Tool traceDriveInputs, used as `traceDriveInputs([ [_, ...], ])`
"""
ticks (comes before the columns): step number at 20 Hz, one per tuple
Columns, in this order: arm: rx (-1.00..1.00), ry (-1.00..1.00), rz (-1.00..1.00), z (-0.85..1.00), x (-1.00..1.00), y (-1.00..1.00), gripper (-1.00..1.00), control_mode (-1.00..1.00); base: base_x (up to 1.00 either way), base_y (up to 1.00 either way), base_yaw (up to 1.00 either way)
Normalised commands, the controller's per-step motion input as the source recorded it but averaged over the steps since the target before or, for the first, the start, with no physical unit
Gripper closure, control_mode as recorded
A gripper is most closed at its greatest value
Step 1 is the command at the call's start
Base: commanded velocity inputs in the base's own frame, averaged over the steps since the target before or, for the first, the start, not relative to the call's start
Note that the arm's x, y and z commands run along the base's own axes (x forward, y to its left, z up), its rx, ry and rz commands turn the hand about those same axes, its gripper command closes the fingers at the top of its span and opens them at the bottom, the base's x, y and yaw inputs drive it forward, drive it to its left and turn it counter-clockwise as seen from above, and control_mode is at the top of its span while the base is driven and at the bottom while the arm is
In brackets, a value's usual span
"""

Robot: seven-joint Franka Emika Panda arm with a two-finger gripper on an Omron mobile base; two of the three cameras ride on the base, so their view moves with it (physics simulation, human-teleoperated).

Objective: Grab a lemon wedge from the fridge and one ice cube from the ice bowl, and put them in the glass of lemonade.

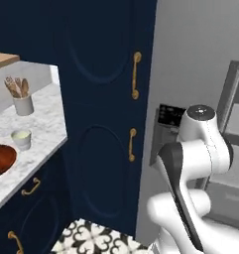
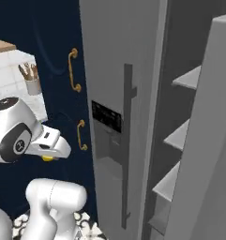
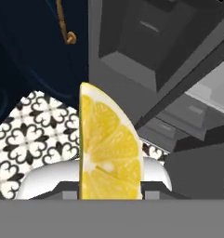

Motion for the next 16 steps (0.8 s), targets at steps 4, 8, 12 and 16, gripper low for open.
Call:
traceDriveInputs([
  [4,0.0,0.0,0.0,0.0,0.0,0.0,1.0,1.0,0.27,0.33,0.8],
  [8,0.0,0.0,0.0,0.0,0.0,0.0,1.0,1.0,0.67,0.26,0.71],
  [12,0.0,0.0,0.0,0.0,0.0,0.0,1.0,1.0,0.98,0.18,0.58],
  [16,0.0,0.0,0.0,0.0,0.0,0.0,1.0,1.0,1.0,0.01,0.37],
])
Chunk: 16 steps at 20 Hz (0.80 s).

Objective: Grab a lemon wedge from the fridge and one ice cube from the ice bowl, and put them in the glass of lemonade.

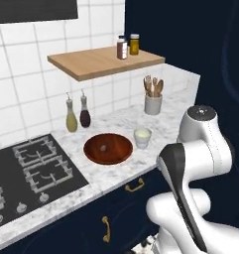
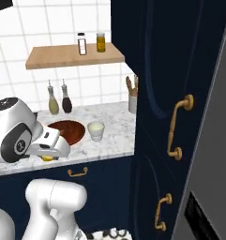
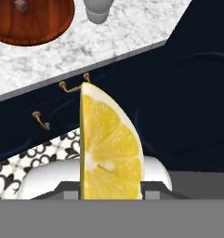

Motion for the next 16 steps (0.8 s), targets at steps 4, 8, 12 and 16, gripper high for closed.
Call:
traceDriveInputs([
  [4,0.0,0.0,0.0,0.0,0.0,0.0,1.0,1.0,1.0,-0.01,0.22],
  [8,0.0,0.0,0.0,0.0,0.0,0.0,1.0,1.0,0.81,0.0,0.13],
  [12,0.0,0.0,0.0,0.0,0.0,0.0,1.0,1.0,0.35,0.0,0.07],
  [16,0.0,0.01,0.03,-0.01,0.16,0.0,1.0,-1.0,0.08,0.0,0.02],
])
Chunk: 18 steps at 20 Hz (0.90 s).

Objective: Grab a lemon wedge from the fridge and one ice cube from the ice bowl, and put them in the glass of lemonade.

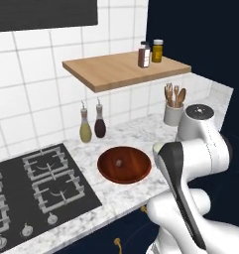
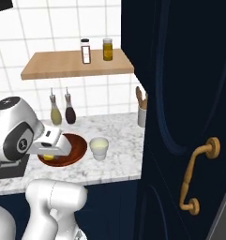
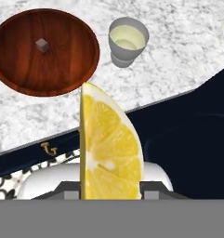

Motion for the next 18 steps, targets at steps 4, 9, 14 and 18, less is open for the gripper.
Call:
traceDriveInputs([
  [4,0.0,0.0,0.0,0.0,0.0,0.0,1.0,-1.0,0.0,0.0,0.0],
  [9,0.0,0.01,0.02,0.0,0.02,-0.01,1.0,-1.0,0.0,0.0,0.0],
  [14,-0.17,0.01,0.19,0.0,0.12,0.02,1.0,-1.0,0.0,0.0,0.0],
  [18,-0.38,0.15,0.21,-0.01,0.21,0.0,1.0,-1.0,0.0,0.0,0.0],
])
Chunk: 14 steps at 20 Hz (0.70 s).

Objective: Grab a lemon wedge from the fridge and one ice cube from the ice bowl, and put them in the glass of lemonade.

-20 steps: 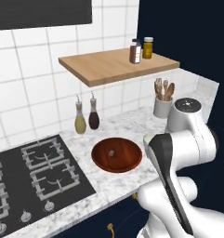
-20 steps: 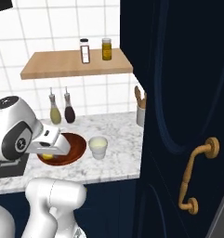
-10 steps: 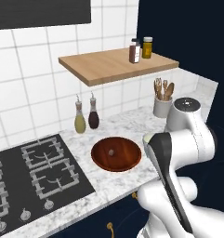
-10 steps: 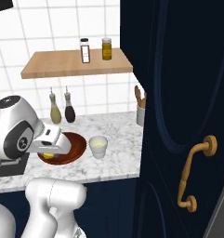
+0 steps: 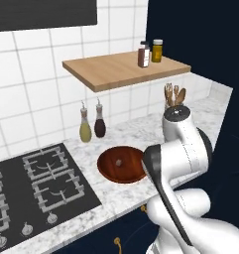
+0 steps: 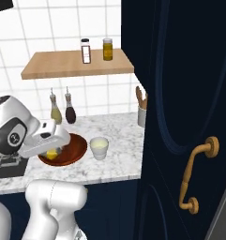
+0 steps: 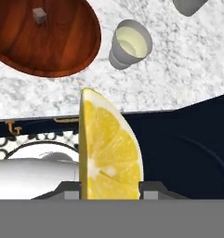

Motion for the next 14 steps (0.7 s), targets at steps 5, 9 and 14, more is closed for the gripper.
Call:
traceDriveInputs([
  [5,-0.32,0.17,0.22,0.0,0.04,0.0,1.0,-1.0,0.0,0.0,0.0],
  [9,-0.3,0.15,0.17,0.01,0.07,-0.08,1.0,-1.0,0.0,0.0,0.0],
  [14,-0.24,0.22,0.1,0.0,0.16,-0.37,1.0,-1.0,0.0,0.0,0.0],
])
